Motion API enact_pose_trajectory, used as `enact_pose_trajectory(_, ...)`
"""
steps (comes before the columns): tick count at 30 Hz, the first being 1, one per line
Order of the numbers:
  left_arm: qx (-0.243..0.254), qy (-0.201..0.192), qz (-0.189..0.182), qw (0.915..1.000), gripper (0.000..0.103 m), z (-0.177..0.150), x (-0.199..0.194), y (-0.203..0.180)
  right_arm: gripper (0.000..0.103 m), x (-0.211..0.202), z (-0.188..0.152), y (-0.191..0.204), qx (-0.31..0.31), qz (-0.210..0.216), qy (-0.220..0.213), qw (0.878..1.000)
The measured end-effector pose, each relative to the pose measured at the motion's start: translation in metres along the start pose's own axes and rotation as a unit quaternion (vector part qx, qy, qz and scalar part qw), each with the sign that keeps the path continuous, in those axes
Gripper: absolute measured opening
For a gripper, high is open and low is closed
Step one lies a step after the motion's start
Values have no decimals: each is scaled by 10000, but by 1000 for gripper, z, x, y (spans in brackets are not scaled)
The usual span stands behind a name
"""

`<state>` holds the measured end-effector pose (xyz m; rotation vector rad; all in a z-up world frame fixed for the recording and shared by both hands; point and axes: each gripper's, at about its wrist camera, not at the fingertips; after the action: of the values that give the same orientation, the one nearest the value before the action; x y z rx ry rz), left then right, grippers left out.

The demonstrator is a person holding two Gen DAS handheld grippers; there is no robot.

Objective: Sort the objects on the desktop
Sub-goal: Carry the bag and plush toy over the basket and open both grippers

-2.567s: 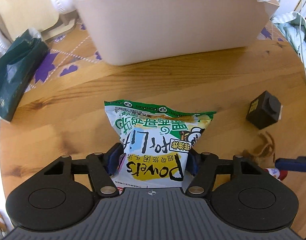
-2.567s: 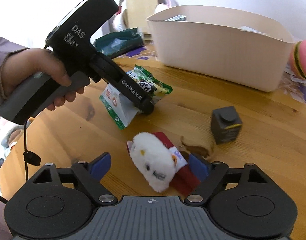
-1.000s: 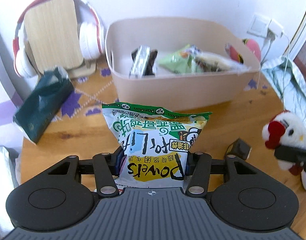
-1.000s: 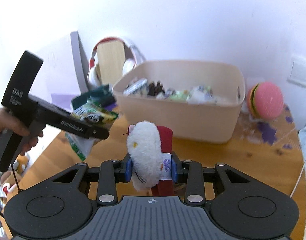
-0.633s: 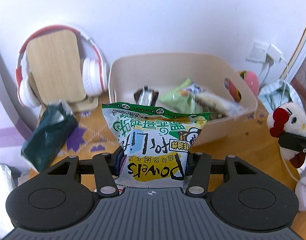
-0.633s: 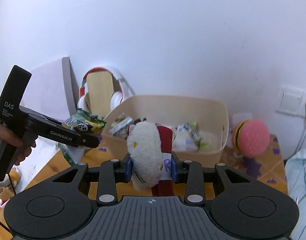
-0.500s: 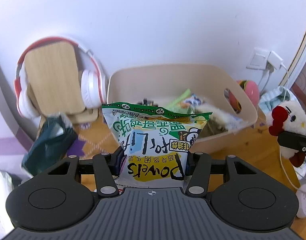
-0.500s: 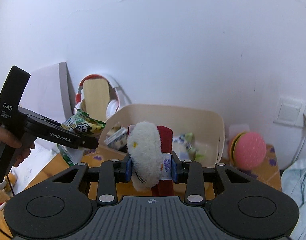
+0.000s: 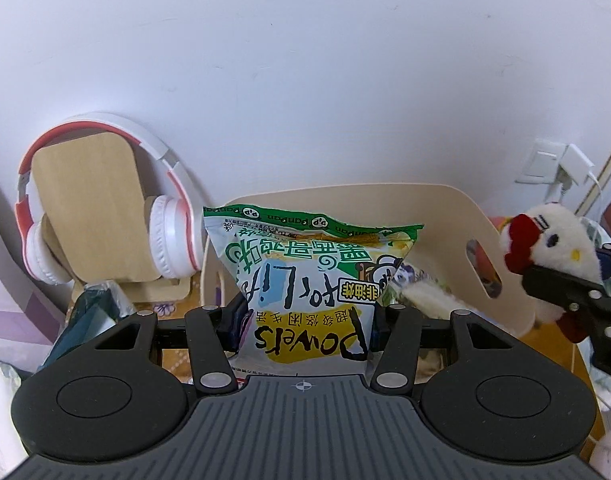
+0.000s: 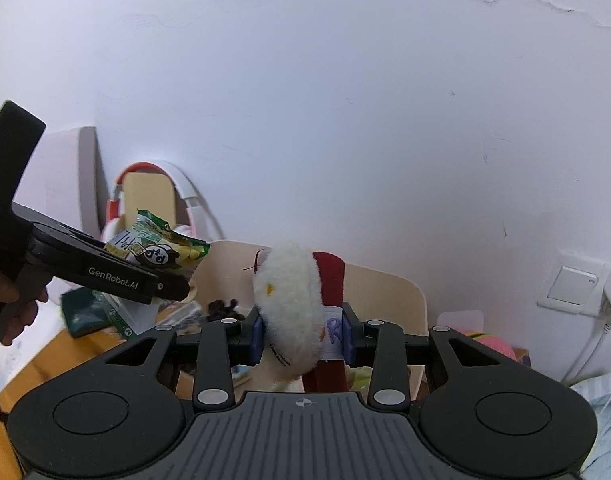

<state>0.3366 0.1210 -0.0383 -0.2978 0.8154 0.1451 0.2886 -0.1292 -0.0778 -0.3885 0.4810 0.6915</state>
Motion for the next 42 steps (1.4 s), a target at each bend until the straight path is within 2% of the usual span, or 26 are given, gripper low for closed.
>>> enact_pose_trajectory(11,235,377,322,9985,54,-4,45,-22,34,55,-6,2,-34,-79,478,9988)
enact_pose_trajectory(14,268,502,441,9974,54,-10,52,-20,34,65,-10,2,-1,-66,612,9981)
enact_pose_trajectory(20,422,501,600,9961,55,-10,57,-21,35,82,-14,5,5,-17,855,9963)
enact_pose_trajectory(23,438,537,599,9958,59,-10,56,-20,37,86,-16,4,71,7,920,9957)
enact_pose_trajectory(24,443,560,579,9958,62,-11,56,-19,47,87,-15,4,106,6,929,9956)
enact_pose_trajectory(28,431,629,565,9955,68,-14,53,-15,61,79,-16,4,128,56,864,9962)
enact_pose_trajectory(30,354,657,544,9957,69,-15,50,-12,78,71,-17,5,74,-6,792,9968)
enact_pose_trajectory(33,210,663,453,9966,69,-16,43,-7,87,59,-18,4,70,-19,644,9979)
enact_pose_trajectory(42,268,365,354,9983,73,-15,17,-6,99,13,-24,6,187,-147,286,9993)
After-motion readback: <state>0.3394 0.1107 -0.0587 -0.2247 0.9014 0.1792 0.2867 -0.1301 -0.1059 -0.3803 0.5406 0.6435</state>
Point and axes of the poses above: each gripper's, at about its wrist camera, not at the fingertips, and x roughly the way its jaws point, y to its left, z to its top, and after that the axes turned 14 degrees about -x, right-handed
